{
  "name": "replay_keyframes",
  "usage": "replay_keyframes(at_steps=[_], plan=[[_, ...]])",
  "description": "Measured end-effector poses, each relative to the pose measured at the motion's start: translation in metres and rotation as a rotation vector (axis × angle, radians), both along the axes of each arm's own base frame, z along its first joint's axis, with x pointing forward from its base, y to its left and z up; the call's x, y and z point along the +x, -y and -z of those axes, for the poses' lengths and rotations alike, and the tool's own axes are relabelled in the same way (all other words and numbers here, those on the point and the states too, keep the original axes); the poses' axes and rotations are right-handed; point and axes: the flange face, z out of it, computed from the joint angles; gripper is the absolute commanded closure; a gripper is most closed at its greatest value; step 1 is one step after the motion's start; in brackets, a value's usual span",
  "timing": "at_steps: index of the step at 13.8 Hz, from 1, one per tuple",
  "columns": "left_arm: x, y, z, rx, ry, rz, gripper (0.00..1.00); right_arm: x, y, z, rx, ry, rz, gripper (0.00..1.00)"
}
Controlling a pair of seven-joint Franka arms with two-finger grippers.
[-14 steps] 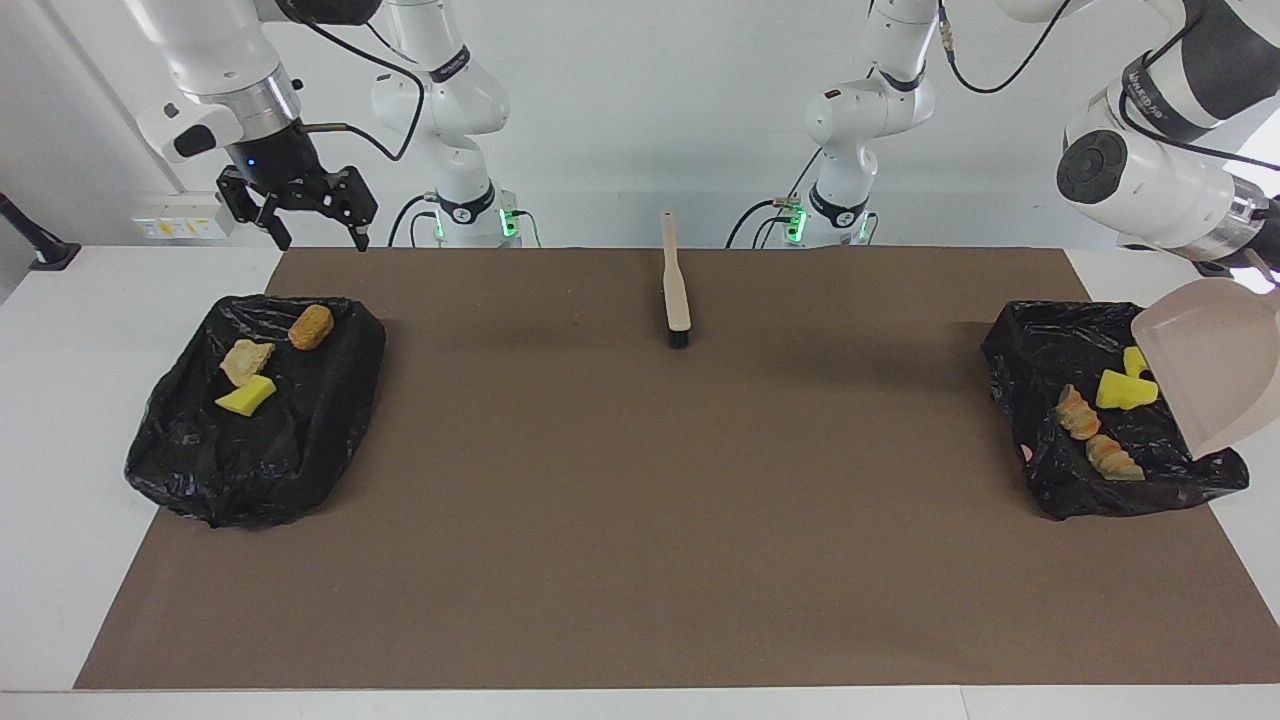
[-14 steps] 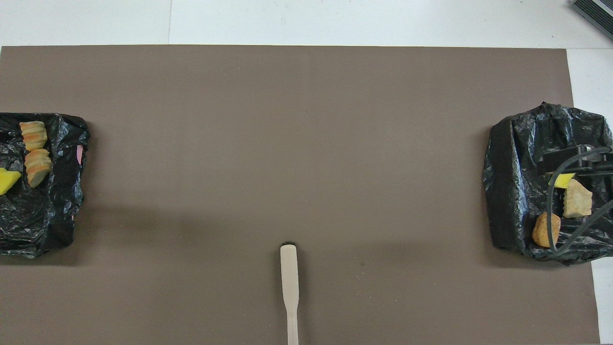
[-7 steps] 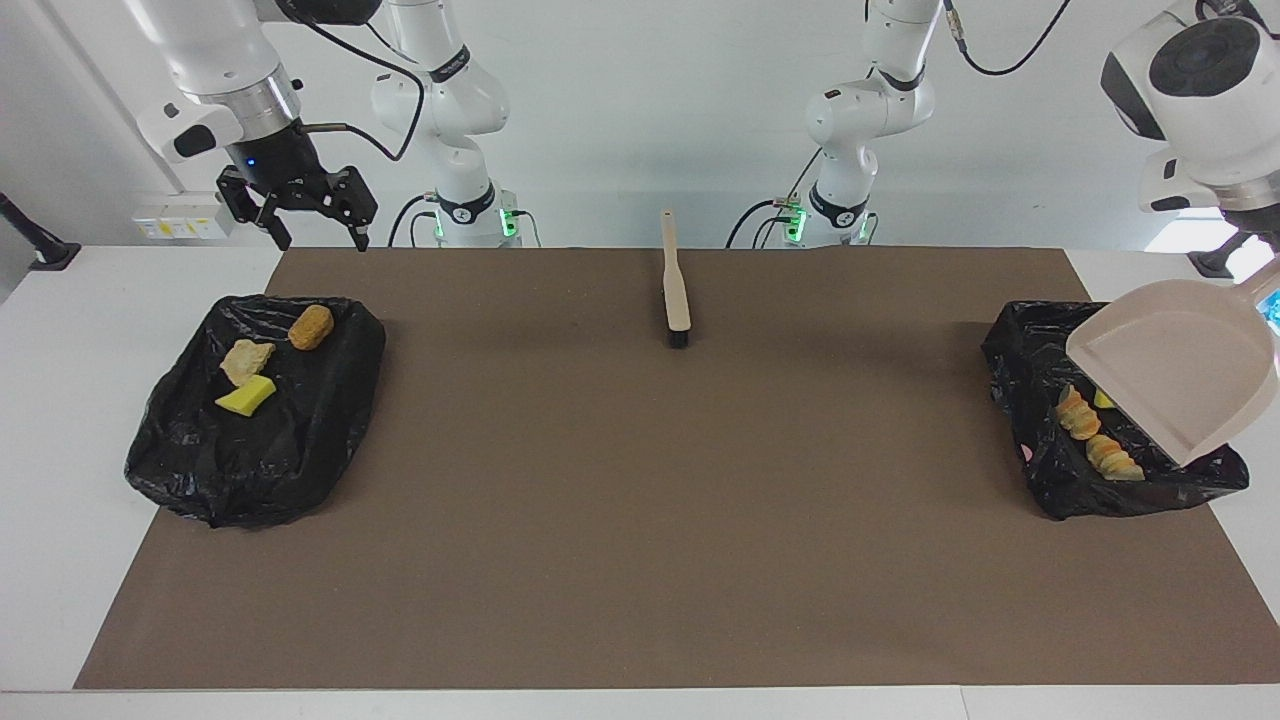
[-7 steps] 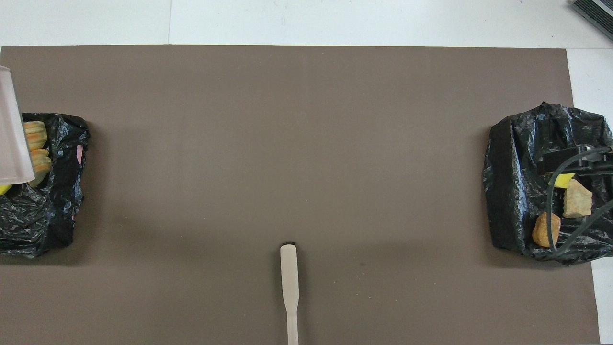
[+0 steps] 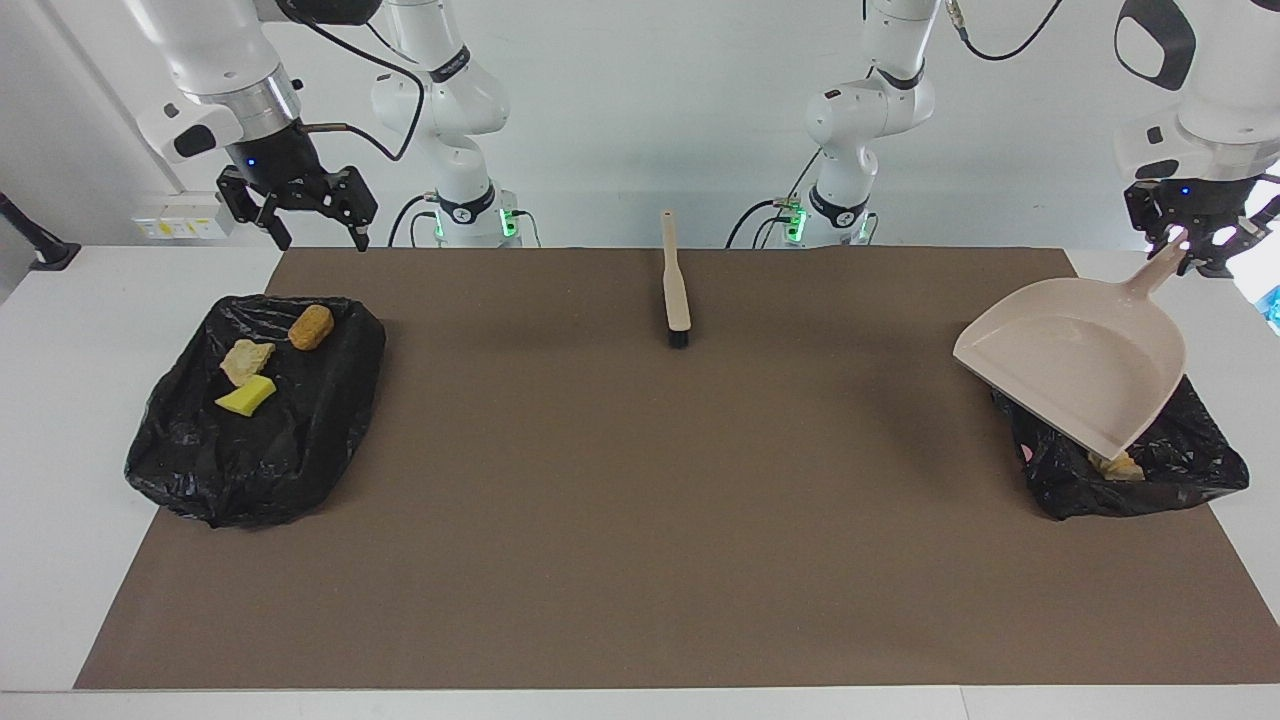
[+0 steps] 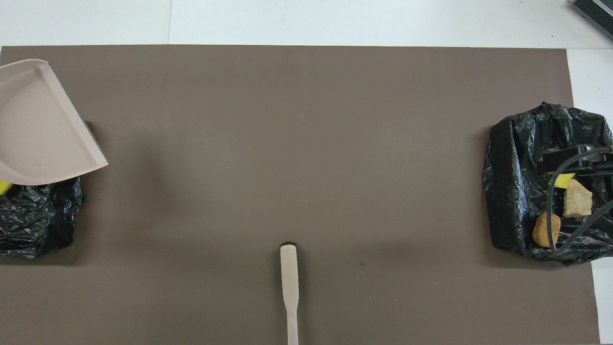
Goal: Sweep and dump trash in bin
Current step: 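Lift the empty dustpan out of the bin with the left gripper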
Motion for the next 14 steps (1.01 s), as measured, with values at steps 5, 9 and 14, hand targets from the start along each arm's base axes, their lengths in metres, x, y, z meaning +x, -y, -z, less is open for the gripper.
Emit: replay_keyframes(at_steps=[5,9,14], plan=[[-0.020,0.095,0.041,-0.114,0.068,-0.398,1.00,0.000,0.000,0.000,0.000,0.000,0.000,0.00],[-0.035,0.204,0.076,-0.193,0.130,-0.700,1.00,0.000,0.000,0.000,0.000,0.000,0.000,0.00],[-0.036,0.288,0.114,-0.377,0.202,-0.801,1.00,0.000,0.000,0.000,0.000,0.000,0.000,0.00]])
